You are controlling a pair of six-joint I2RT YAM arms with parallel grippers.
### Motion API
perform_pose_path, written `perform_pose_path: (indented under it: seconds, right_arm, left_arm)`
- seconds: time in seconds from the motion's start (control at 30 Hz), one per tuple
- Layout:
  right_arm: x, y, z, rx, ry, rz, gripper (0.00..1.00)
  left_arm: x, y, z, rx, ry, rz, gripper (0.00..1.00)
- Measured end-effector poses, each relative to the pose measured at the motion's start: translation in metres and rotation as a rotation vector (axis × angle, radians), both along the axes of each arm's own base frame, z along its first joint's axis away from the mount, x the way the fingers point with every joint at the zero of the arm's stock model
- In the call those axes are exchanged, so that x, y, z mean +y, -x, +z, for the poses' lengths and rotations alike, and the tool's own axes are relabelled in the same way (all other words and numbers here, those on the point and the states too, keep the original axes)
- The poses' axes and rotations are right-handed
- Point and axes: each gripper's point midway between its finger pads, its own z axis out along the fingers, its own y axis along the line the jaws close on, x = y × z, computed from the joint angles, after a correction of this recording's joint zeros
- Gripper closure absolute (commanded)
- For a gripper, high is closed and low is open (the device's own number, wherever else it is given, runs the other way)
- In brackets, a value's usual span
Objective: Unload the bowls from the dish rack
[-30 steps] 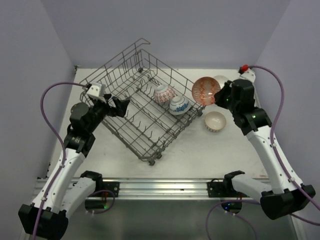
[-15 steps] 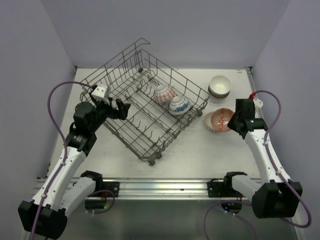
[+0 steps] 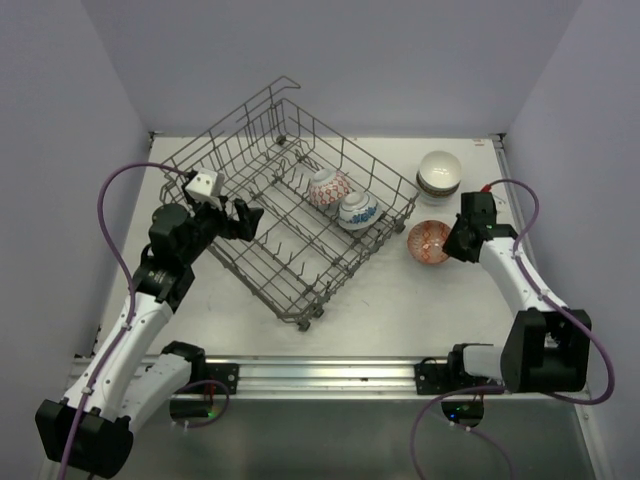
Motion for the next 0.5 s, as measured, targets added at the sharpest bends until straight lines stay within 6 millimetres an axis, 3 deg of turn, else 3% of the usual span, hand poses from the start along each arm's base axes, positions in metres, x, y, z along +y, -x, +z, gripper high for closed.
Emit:
perform_pose_path:
  seconds: [0.37, 0.43, 0.5]
  right_arm:
    - [0.012, -0.022, -0.015, 0.014, -0.055, 0.042, 1.0]
    - [0.013, -0.025, -0.016, 0.014, -0.061, 0.051, 0.89]
    - [0.015, -0.026, -0.016, 0.013, -0.068, 0.056, 0.67]
  left_arm:
    - [-0.001, -0.002, -0.008, 0.023, -0.012, -0.006, 0.0]
    - [-0.001, -0.003, -0.009, 0.027, -0.014, -0.006, 0.0]
    - [-0.001, -0.003, -0.01, 0.03, -0.017, -0.006, 0.0]
